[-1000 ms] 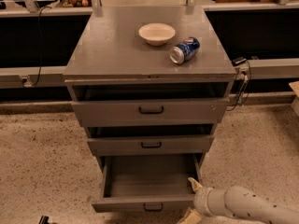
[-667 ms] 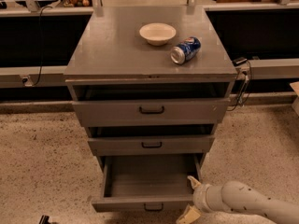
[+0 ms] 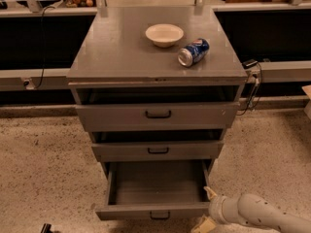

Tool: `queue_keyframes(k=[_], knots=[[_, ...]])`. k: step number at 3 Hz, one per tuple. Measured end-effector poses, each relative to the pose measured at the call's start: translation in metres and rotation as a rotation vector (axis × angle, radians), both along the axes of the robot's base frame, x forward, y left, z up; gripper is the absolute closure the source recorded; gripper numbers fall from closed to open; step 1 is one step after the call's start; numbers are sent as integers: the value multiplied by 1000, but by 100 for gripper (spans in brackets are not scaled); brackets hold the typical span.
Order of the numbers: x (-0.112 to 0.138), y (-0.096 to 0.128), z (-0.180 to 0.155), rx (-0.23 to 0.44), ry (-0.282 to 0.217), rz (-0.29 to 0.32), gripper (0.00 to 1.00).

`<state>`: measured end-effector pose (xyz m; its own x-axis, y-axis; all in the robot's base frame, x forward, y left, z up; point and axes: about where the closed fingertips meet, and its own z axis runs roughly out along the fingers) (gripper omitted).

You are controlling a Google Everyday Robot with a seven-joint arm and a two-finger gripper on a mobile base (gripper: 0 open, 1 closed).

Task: Close bottom drawer

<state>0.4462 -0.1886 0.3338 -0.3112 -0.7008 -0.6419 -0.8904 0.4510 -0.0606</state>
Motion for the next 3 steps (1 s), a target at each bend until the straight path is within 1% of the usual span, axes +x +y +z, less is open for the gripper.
queue_keyframes(k=[1, 2, 3], knots=[[1, 1, -5, -7, 15, 10, 0], [5, 4, -31, 36, 20, 44, 0], [14, 3, -76, 129, -28, 60, 17]])
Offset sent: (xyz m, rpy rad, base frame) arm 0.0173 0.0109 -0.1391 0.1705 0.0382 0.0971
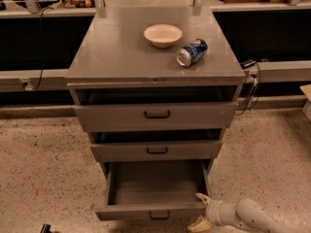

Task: Close bottom drawer

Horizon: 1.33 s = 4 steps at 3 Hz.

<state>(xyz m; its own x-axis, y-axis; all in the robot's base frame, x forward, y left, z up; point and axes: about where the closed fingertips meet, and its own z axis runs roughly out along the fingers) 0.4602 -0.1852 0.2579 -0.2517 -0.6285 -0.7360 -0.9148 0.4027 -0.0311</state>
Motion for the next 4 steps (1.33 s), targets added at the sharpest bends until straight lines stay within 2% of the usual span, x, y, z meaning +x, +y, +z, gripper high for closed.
queue_keyframes(k=[1, 2, 3, 4], knots=[[0, -1, -39, 98, -58, 3, 42], [2, -5, -50, 93, -76, 11, 63], [0, -2, -51, 109, -70, 12, 87], [0, -2, -50, 109, -70, 12, 100]])
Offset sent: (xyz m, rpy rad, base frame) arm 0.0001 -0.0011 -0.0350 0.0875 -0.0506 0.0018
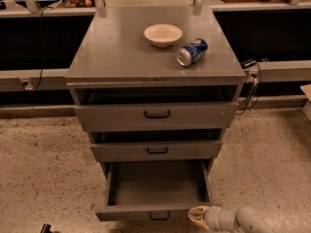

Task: Close bottom drawer

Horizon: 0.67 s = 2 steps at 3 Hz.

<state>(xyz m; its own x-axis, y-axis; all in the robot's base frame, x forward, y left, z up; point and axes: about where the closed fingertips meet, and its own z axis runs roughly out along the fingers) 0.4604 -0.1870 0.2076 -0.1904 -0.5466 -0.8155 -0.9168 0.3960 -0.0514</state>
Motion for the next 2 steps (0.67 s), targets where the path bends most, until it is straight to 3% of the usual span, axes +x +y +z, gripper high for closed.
queue_keyframes(k=[2], knots=[[-12, 4, 11, 136, -130, 53, 100]])
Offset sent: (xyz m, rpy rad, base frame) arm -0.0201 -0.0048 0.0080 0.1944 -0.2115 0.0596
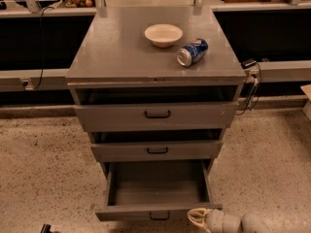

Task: Close bottom drawer

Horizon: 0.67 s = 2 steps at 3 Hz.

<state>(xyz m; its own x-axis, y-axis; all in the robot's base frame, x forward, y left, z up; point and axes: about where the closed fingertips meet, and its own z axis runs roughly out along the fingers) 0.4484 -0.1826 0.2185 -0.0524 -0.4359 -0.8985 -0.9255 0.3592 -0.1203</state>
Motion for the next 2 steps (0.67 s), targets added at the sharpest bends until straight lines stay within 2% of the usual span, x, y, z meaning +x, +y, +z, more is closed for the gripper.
queue_keyframes(k=[1, 2], knots=[[-5, -1, -16, 67, 5, 11, 100], [-2, -3, -38, 79, 41, 16, 100]])
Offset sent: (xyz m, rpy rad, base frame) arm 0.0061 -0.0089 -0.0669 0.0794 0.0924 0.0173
